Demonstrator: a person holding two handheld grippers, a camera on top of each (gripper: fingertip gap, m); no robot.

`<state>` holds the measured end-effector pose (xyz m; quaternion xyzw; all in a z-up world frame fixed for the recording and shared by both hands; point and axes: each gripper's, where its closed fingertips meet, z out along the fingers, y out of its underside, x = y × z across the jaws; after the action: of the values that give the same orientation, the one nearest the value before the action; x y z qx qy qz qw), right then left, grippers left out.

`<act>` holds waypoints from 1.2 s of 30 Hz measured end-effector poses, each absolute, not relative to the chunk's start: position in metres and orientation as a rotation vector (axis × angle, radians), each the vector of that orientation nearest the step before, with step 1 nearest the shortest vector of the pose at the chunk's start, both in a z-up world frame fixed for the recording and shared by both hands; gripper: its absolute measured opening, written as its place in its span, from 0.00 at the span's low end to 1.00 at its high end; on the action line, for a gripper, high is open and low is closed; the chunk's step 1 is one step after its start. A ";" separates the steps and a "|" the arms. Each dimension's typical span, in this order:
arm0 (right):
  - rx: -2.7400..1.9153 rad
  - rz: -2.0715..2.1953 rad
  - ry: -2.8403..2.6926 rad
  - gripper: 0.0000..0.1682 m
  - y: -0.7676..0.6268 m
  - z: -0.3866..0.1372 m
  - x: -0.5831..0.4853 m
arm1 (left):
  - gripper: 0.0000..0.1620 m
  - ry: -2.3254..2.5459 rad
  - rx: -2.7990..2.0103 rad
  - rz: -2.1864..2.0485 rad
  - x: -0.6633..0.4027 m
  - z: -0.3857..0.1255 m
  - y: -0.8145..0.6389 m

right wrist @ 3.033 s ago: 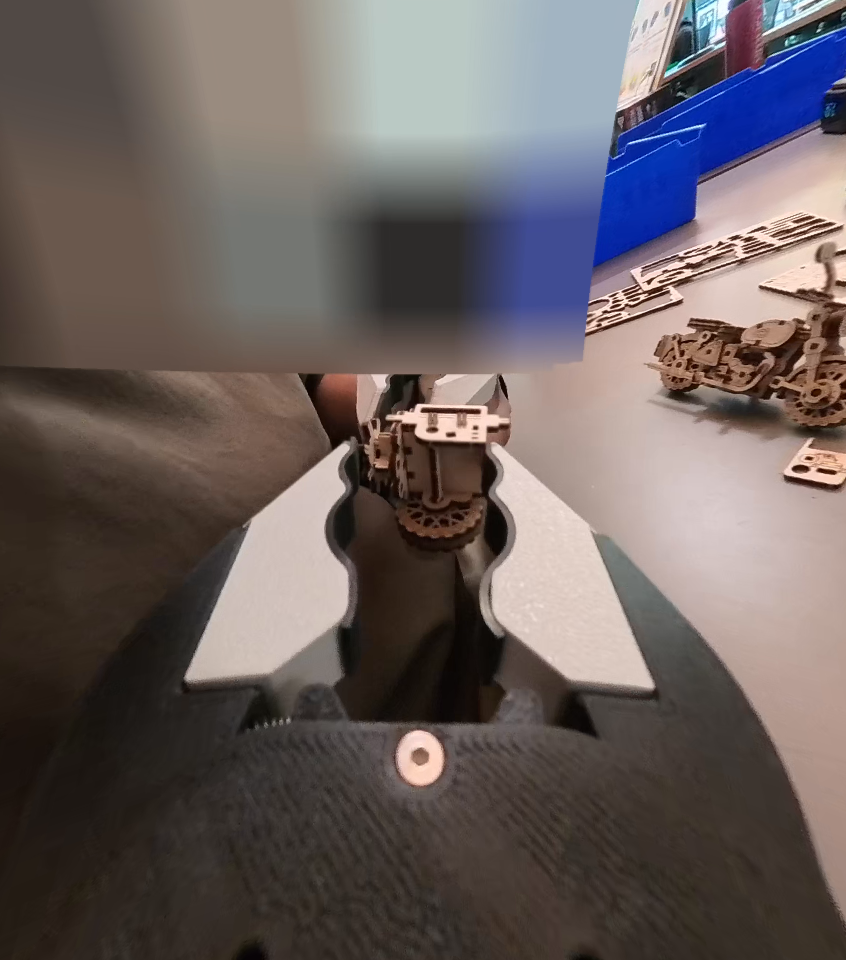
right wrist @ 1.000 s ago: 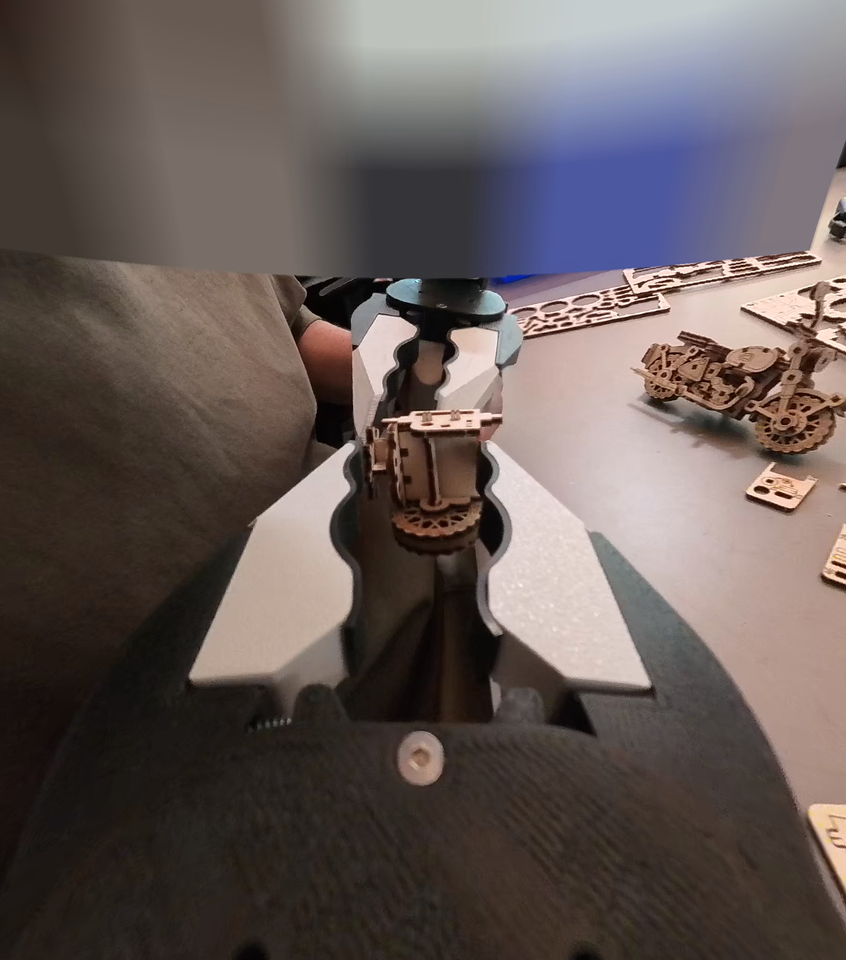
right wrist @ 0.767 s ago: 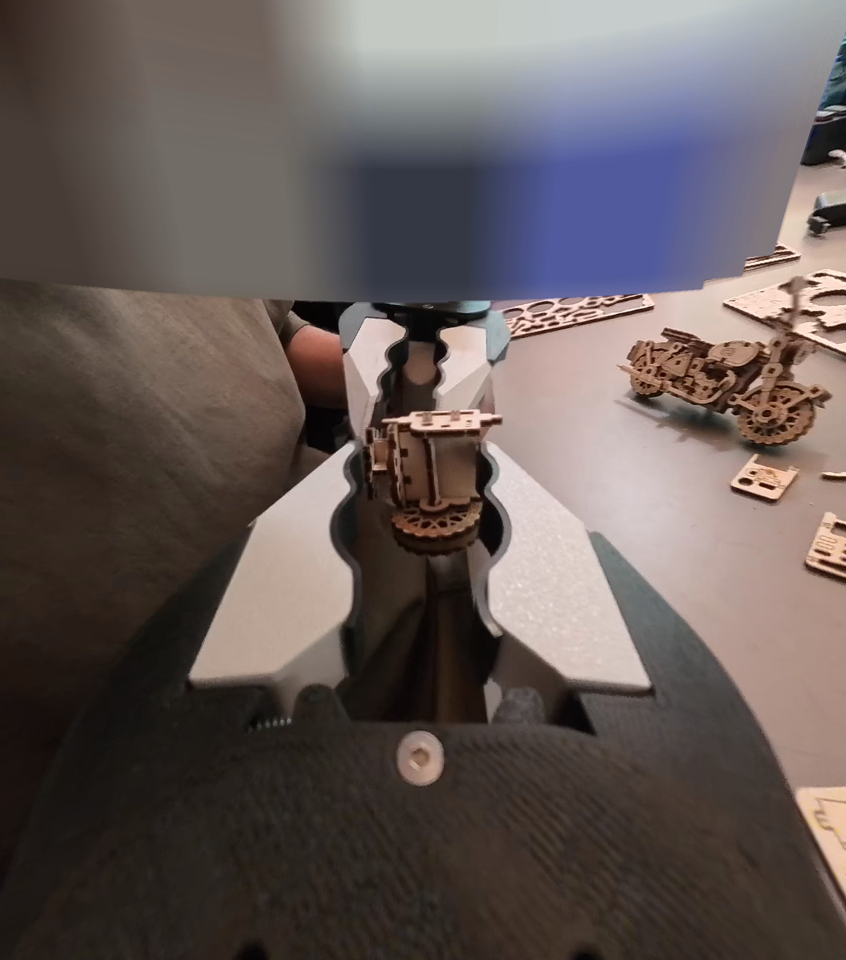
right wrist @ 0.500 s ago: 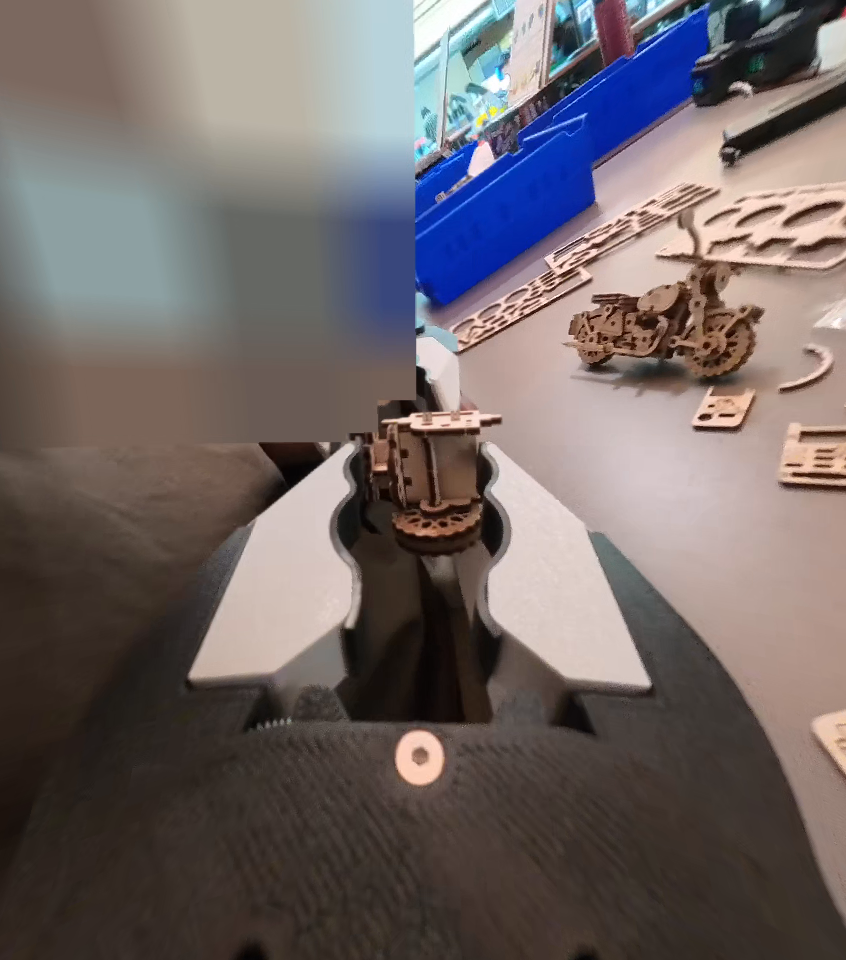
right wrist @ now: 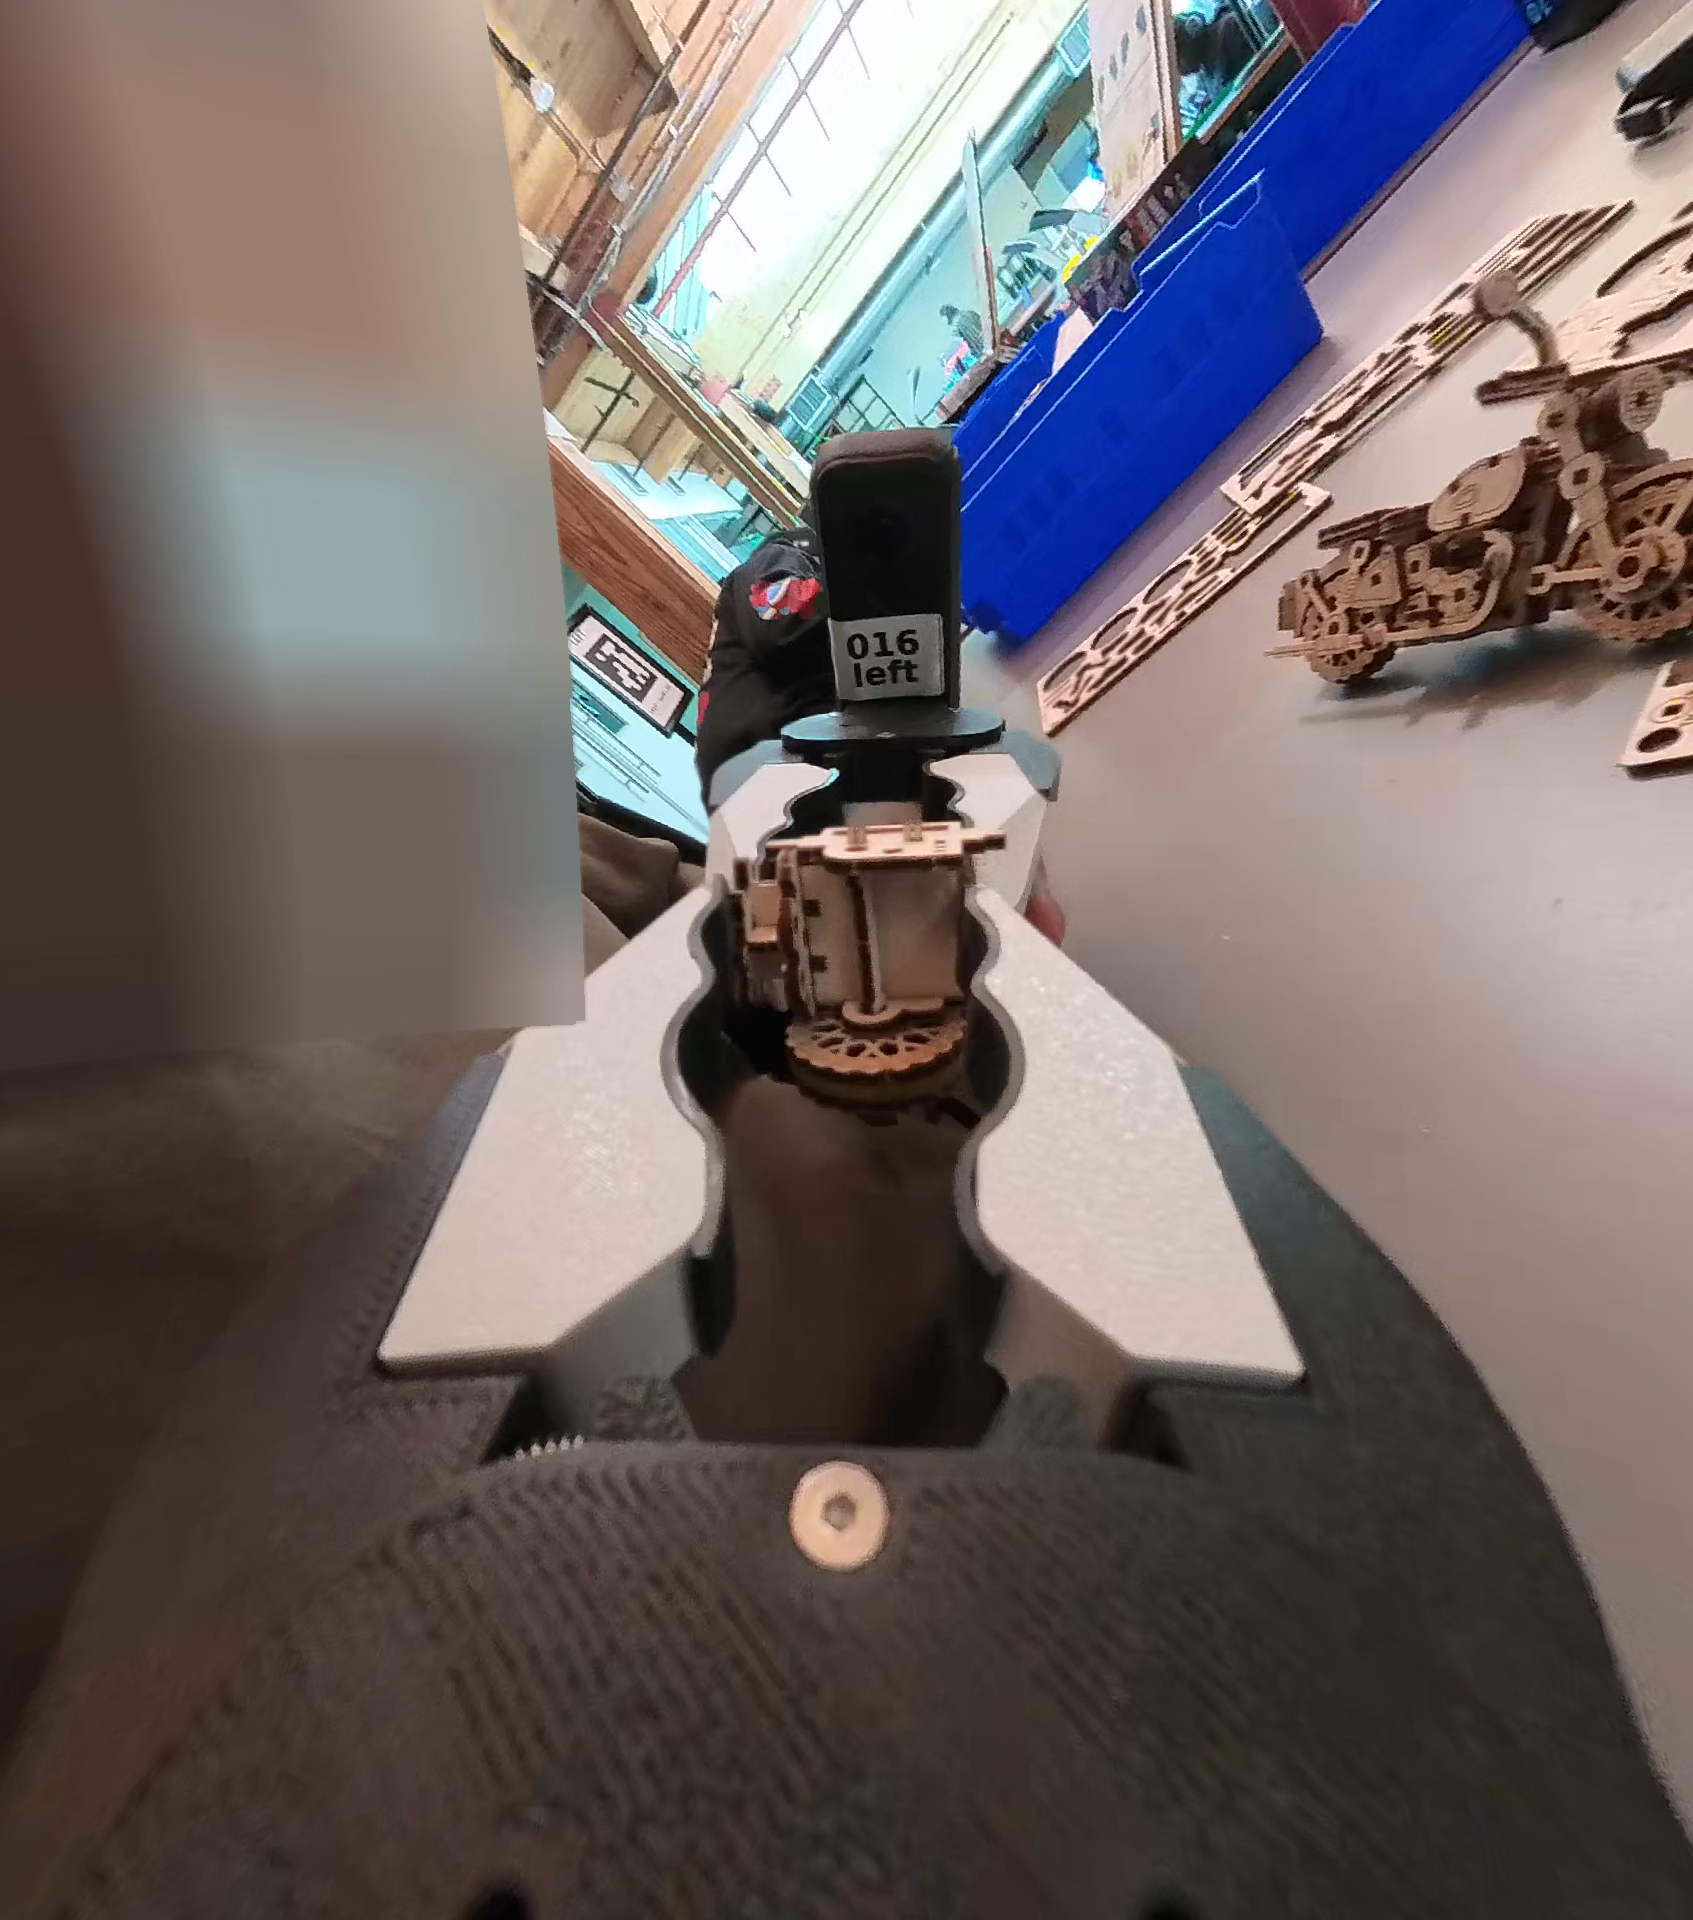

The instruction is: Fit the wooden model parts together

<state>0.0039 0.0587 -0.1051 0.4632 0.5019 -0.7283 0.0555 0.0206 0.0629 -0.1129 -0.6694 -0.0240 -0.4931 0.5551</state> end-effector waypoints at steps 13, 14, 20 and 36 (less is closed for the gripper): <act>1.443 -2.223 1.553 0.25 0.059 -0.107 0.001 | 0.19 -0.118 -1.506 -1.226 0.016 -0.105 0.063; 1.449 -2.224 1.555 0.25 0.059 -0.107 0.000 | 0.21 -0.121 -1.512 -1.223 0.015 -0.106 0.064; 1.415 -2.300 1.620 0.25 0.059 -0.101 0.001 | 0.22 -0.084 -1.497 -1.173 0.014 -0.102 0.062; 1.189 -2.466 1.713 0.25 0.049 -0.082 0.012 | 0.34 0.048 -1.526 -1.031 0.030 -0.100 0.057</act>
<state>0.0124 0.0486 -0.0815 0.3678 0.5299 -0.7629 -0.0436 0.0303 0.0568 -0.1000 -0.6596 0.0206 -0.4456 0.6049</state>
